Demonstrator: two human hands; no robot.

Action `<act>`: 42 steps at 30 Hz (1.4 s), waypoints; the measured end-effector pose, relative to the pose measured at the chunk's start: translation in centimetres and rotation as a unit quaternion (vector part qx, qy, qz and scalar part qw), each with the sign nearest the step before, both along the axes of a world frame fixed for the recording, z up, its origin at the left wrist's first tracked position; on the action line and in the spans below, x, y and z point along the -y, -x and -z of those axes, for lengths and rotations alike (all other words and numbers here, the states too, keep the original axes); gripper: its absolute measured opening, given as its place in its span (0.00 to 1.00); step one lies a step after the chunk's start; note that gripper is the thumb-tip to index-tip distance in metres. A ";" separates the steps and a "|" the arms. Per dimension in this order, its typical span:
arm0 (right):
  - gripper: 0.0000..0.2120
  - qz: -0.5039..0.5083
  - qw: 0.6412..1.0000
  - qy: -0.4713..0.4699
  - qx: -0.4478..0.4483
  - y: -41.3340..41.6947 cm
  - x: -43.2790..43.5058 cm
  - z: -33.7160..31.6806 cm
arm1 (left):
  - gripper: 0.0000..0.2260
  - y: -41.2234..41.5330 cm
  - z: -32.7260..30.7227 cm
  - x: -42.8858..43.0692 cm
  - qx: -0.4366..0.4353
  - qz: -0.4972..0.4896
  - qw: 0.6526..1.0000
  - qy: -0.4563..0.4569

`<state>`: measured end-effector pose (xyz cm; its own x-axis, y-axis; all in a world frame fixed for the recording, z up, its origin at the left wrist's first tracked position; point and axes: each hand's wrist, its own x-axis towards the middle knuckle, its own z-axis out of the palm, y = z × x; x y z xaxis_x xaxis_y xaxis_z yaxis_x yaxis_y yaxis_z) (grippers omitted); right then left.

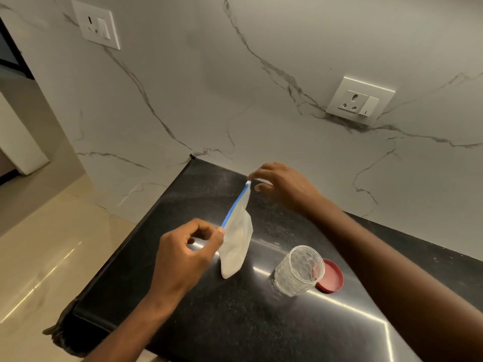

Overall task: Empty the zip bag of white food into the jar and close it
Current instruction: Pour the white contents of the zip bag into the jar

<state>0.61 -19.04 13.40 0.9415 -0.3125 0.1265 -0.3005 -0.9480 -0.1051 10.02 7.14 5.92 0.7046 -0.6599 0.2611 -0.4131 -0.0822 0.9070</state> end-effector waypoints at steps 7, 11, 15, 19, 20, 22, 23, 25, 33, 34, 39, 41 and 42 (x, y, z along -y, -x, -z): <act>0.14 0.244 0.833 -0.453 0.203 0.8 -7.1 3.4 | 0.05 -4.2 -1.9 5.7 -0.150 0.095 0.983 -0.050; 0.15 0.272 0.763 -0.540 0.228 -0.1 -8.1 4.7 | 0.06 -5.2 -2.1 7.5 -0.213 0.152 0.962 -0.079; 0.11 0.285 0.732 -0.569 0.243 -0.6 -8.3 5.2 | 0.07 -5.1 -2.0 7.6 -0.241 0.153 0.956 -0.066; 0.10 0.275 0.703 -0.603 0.257 -0.5 -8.5 5.5 | 0.05 -5.2 -1.8 7.1 -0.273 0.160 0.946 -0.069; 0.10 0.275 0.698 -0.608 0.259 -0.5 -8.5 5.6 | 0.05 -5.3 -1.8 7.0 -0.279 0.164 0.944 -0.071; 0.09 0.279 0.690 -0.616 0.259 -0.5 -8.7 5.6 | 0.05 -5.4 -1.8 6.8 -0.286 0.169 0.940 -0.075; 0.09 0.282 0.684 -0.620 0.260 -0.6 -8.8 5.6 | 0.05 -5.4 -1.7 6.8 -0.287 0.169 0.940 -0.076; 0.09 0.290 0.673 -0.628 0.263 -0.7 -9.0 5.6 | 0.06 -5.5 -1.7 6.7 -0.288 0.170 0.939 -0.078; 0.08 0.314 0.652 -0.639 0.262 -0.7 -9.5 5.6 | 0.08 -5.8 -1.2 6.7 -0.286 0.184 0.936 -0.086; 0.08 0.321 0.652 -0.636 0.259 -0.8 -9.6 5.5 | 0.08 -5.7 -1.2 6.7 -0.280 0.185 0.938 -0.088; 0.09 0.308 0.722 -0.558 0.268 -0.7 -9.7 5.2 | 0.10 -5.9 -1.2 6.9 -0.067 0.153 0.981 -0.103; 0.11 0.306 0.744 -0.520 0.286 0.0 -9.5 4.9 | 0.10 -6.4 -1.6 6.9 0.051 0.135 0.983 -0.110; 0.11 0.309 0.752 -0.506 0.289 0.4 -9.3 4.7 | 0.09 -6.6 -1.9 6.9 0.097 0.136 0.979 -0.120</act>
